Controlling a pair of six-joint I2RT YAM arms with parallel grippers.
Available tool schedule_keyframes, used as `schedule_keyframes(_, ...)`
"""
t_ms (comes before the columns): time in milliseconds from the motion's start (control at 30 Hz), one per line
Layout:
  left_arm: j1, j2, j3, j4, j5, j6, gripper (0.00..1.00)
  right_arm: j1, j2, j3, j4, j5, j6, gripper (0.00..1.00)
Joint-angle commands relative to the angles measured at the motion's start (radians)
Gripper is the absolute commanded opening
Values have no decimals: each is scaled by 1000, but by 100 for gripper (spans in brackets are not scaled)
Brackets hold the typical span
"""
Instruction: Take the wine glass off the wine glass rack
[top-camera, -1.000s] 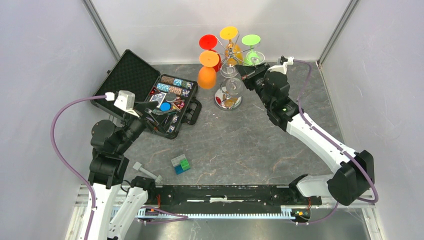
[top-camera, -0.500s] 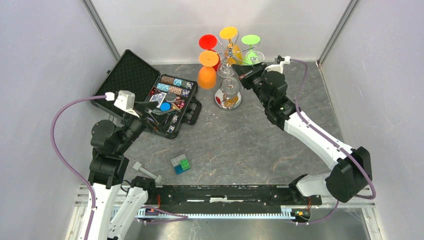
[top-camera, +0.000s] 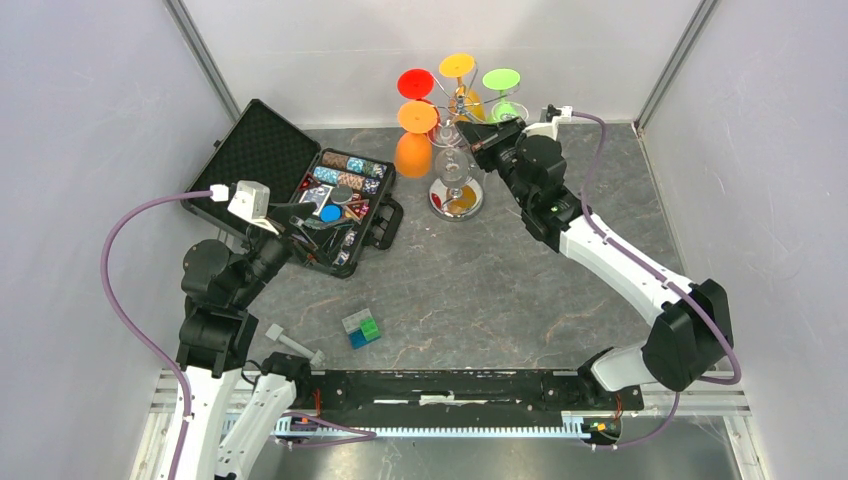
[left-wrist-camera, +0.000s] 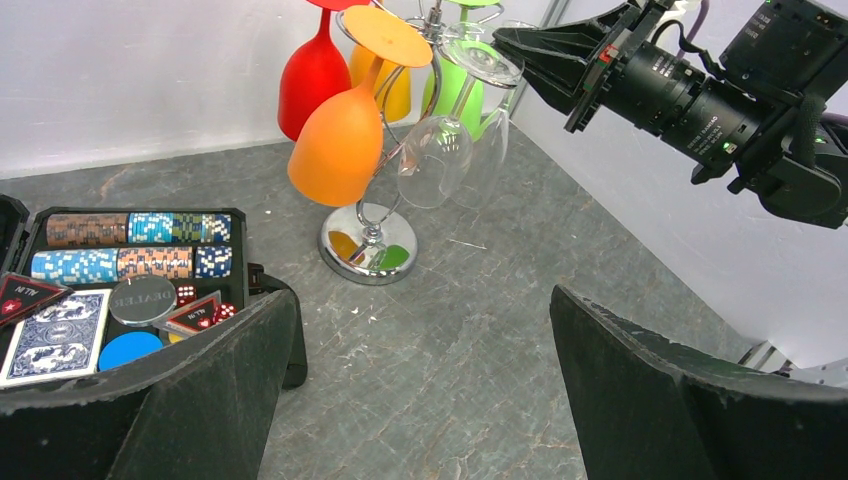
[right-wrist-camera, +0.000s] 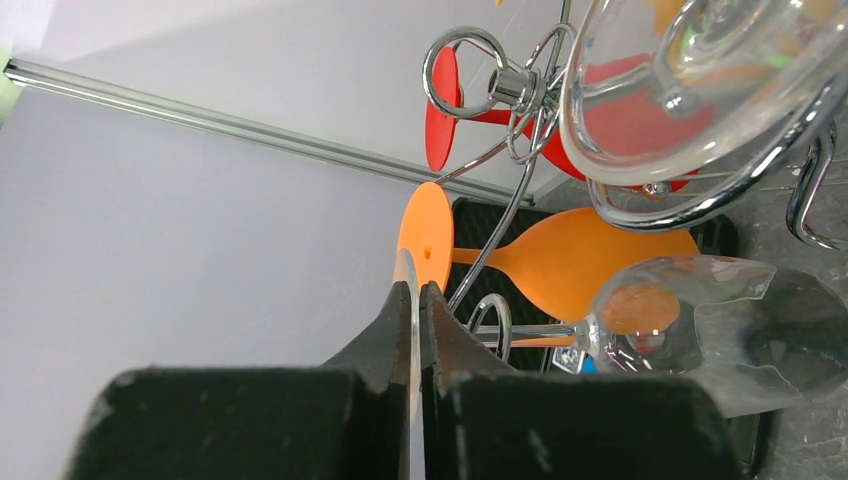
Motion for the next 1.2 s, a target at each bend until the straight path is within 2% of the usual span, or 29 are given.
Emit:
schedule_keyframes(0, 3, 2, 1, -1, -21, 28, 100, 7, 3, 59, 63, 34, -3, 0)
schedule_keyframes(567, 3, 7, 2, 6, -22, 25, 100, -10, -46, 38, 57, 235, -30, 0)
schedule_keyframes(933, 4, -6, -19, 46, -37, 2, 100, -31, -172, -101, 110, 192, 16, 0)
schedule_keyframes(1167, 3, 10, -25, 104, 97, -24, 100, -45, -295, -227, 123, 66, 84, 0)
